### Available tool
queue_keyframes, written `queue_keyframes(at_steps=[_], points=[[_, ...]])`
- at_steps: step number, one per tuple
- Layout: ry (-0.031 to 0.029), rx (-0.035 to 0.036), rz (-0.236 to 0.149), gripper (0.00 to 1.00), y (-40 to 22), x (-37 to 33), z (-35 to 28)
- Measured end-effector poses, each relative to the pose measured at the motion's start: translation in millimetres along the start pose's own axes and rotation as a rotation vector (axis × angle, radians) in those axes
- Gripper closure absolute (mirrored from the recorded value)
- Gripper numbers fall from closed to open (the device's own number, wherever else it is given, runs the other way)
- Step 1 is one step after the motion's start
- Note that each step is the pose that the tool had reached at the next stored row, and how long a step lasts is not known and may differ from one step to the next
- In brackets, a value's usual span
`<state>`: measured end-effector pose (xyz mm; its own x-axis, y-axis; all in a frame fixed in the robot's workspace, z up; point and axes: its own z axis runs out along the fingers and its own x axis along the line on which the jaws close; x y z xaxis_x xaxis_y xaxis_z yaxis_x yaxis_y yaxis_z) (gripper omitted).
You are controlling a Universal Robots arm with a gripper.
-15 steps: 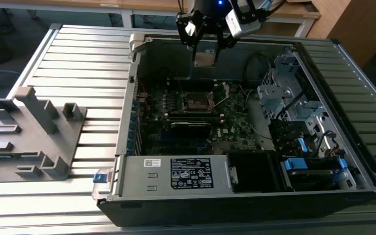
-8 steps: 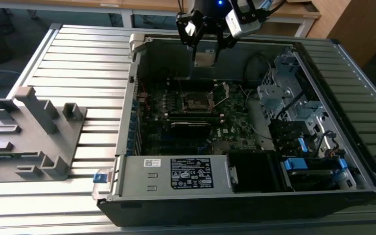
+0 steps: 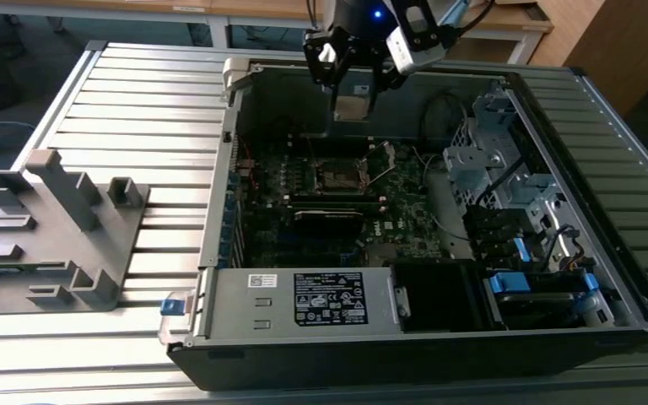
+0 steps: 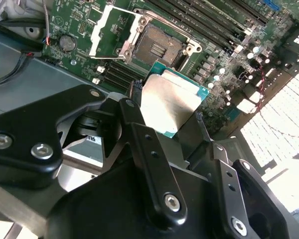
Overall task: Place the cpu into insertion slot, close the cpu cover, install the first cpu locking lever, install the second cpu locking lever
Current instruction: 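Place the cpu into insertion slot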
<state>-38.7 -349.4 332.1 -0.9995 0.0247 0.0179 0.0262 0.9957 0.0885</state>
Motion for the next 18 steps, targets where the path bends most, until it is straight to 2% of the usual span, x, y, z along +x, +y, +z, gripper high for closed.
queue_keyframes(at_steps=[5,10,18], points=[[0.0000,0.0001,0.000,0.46,-0.8,-0.1,9.0],[-0.0002,-0.0001,0.000,0.46,-0.9,-0.1,10.5],[-0.0004,0.0001,0.000,0.46,-2.0,-0.1,22.6]])
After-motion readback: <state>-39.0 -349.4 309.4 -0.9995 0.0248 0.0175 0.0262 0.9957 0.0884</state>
